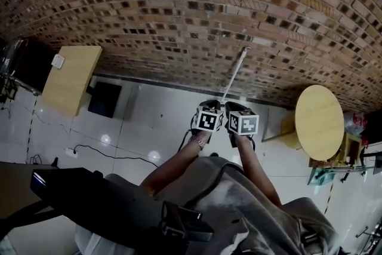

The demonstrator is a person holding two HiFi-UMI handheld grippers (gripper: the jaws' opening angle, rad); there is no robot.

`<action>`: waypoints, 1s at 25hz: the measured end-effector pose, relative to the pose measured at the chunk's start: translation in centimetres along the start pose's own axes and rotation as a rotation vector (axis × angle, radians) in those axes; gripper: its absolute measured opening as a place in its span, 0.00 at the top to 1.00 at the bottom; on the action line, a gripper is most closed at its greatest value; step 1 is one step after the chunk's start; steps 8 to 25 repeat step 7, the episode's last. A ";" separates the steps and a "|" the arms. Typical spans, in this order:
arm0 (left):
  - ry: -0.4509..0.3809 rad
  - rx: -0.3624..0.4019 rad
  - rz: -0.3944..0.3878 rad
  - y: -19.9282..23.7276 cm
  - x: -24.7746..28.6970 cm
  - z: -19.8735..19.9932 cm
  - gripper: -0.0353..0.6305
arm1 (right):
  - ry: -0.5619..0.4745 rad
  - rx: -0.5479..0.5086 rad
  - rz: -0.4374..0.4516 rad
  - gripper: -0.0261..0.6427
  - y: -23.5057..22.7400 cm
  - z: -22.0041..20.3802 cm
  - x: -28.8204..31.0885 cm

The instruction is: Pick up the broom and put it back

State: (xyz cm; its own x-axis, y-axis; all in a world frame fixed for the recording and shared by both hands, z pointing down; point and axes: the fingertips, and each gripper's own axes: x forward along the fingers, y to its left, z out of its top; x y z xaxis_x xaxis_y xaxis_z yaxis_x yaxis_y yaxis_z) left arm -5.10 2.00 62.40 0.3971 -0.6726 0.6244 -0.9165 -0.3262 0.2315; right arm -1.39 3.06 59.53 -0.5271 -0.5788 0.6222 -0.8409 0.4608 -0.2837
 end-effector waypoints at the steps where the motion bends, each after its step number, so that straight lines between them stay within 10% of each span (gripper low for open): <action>1: -0.001 -0.002 0.001 0.0 0.0 0.0 0.98 | -0.001 -0.010 -0.004 0.97 0.0 0.0 -0.1; 25: -0.005 0.012 -0.012 -0.4 0.3 0.5 0.98 | -0.011 -0.055 0.008 0.97 0.7 0.8 0.0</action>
